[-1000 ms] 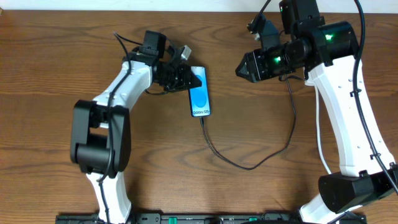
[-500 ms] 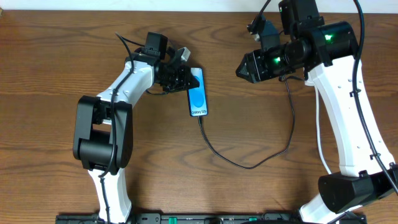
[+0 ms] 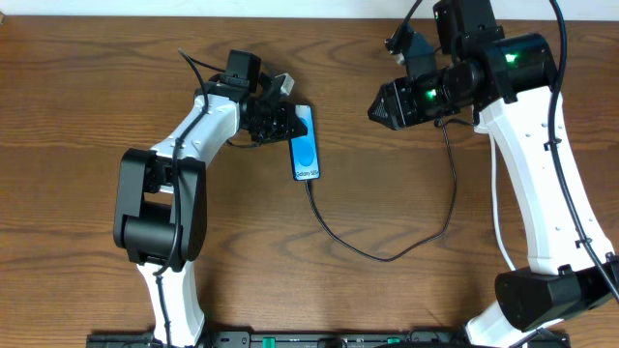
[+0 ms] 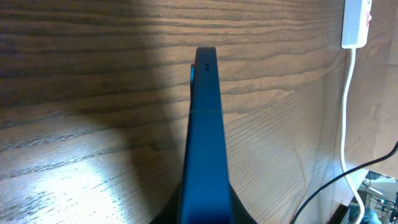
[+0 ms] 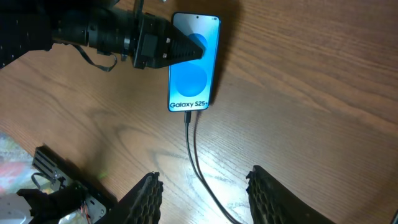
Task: Plug charger to phone and switch on socket
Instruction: 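Lower the phone flat onto the table with the left gripper and release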
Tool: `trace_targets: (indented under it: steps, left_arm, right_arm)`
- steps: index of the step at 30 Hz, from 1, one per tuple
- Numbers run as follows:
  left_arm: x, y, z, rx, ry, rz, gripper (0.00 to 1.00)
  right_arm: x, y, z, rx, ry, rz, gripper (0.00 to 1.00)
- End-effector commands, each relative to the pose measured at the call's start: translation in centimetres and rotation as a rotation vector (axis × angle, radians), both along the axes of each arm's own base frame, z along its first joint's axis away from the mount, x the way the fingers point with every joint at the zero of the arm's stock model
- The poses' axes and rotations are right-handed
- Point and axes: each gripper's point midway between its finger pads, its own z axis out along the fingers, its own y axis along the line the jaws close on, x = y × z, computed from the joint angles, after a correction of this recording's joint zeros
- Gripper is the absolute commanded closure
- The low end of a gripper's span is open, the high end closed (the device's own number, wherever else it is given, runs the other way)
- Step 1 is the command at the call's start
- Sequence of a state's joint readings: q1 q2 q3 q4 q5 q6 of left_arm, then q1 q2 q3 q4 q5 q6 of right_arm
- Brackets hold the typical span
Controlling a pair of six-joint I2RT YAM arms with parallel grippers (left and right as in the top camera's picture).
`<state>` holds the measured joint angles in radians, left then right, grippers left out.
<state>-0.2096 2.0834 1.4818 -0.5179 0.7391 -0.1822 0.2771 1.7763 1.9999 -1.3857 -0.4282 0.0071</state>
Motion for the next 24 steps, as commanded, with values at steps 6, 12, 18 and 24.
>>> trace_targets:
  steps: [6, 12, 18, 24]
  left_arm:
    - [1.0, 0.5, 0.1, 0.031, -0.034, 0.006, 0.92]
    - [1.0, 0.7, -0.1, 0.047, -0.033, 0.012, 0.91]
    - [1.2, 1.0, -0.4, 0.069, -0.036, 0.020, 0.79]
    - [1.0, 1.2, -0.7, 0.098, -0.032, 0.024, 0.77]
  right_arm:
    - [-0.4, 0.0, 0.5, -0.003, -0.011, 0.000, 0.56]
    - [-0.5, 0.0, 0.4, -0.006, -0.004, 0.000, 0.56]
    - [-0.7, -0.2, 0.2, -0.016, 0.005, -0.002, 0.57]
    - [-0.8, -0.3, 0.2, -0.019, 0.009, -0.003, 0.57]
